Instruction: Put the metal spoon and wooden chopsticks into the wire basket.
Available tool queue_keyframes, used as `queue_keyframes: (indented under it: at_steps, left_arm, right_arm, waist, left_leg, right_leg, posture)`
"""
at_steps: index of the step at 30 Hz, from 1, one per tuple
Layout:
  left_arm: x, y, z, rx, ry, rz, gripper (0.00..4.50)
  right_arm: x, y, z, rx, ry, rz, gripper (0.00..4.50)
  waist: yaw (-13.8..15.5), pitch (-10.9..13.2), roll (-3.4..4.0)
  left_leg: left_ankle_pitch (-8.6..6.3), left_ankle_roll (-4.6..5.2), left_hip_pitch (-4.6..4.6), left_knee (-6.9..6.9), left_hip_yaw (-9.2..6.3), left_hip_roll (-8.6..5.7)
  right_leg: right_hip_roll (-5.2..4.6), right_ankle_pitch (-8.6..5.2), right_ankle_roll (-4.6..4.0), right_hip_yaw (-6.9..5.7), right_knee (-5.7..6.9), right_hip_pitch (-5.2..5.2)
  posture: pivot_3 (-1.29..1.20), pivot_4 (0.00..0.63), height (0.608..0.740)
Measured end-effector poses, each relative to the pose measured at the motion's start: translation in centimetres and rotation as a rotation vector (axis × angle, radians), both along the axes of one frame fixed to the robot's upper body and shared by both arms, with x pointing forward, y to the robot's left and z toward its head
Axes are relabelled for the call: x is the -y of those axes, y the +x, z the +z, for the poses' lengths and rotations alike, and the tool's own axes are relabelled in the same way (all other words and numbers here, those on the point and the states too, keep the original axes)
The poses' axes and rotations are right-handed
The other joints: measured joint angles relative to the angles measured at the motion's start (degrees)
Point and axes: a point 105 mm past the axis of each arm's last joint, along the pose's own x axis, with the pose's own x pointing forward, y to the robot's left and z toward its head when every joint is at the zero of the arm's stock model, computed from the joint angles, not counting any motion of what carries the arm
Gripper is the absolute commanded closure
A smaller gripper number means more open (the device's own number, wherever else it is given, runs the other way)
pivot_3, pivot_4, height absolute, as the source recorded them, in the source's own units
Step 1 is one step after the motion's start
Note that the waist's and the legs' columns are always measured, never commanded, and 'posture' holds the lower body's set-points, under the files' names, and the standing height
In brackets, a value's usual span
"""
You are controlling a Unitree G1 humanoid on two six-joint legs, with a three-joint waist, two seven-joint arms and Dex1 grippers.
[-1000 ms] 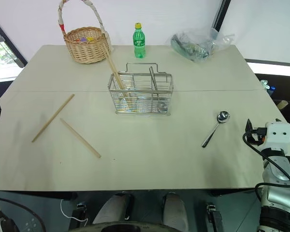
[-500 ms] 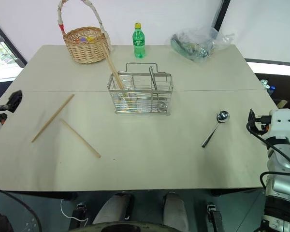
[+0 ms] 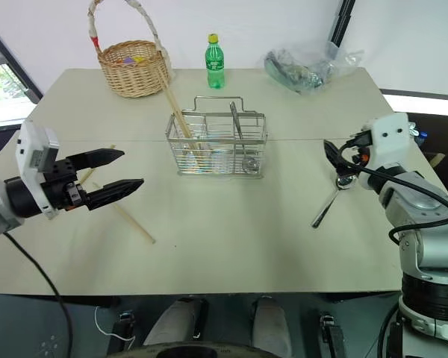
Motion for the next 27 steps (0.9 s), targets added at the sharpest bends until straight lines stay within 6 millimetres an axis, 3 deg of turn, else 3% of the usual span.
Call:
queue_keyframes:
  at_steps: [3,9,17,27]
  left_arm:
    - [0.1,0.3,0.0,0.002,-0.004,0.007,0.05]
    - [0.4,0.6,0.4,0.020,-0.005,0.004,0.05]
    - [1.4,0.6,0.5,0.031,-0.014,-0.044,0.05]
    - [5.9,-3.1,2.1,-0.087,-0.041,-0.489,0.05]
  right_arm:
    - [-0.4,0.1,-0.7,-0.046,0.051,-0.038,0.14]
    - [0.3,0.6,-2.9,-0.225,0.114,-0.279,0.14]
    - [1.1,-0.5,-4.6,-0.392,0.101,-0.450,0.14]
    - [1.9,0.9,-7.3,-0.556,0.234,-0.567,0.14]
  waist:
    - [-0.1,0.0,-0.08]
    - [-0.1,0.0,-0.04]
    - [-0.2,0.0,-0.05]
    - [-0.6,0.0,-0.01]
  left_leg:
    - [0.00,0.00,-0.01,-0.03,0.02,-0.03]
    - [0.03,-0.02,-0.01,-0.14,0.02,-0.02]
    - [0.04,-0.03,-0.03,-0.16,0.05,-0.03]
    - [0.09,-0.09,0.06,-0.16,0.08,-0.04]
  right_leg:
    - [-0.02,0.00,0.00,0.01,-0.04,-0.01]
    - [0.00,0.01,-0.01,0.01,0.05,-0.19]
    - [0.03,0.01,-0.01,0.03,0.04,-0.22]
    - [0.20,0.02,-0.01,0.01,0.13,-0.20]
  posture:
    - [0.00,0.150,0.674]
    - [0.00,0.150,0.674]
    - [0.00,0.150,0.674]
    - [0.00,0.150,0.674]
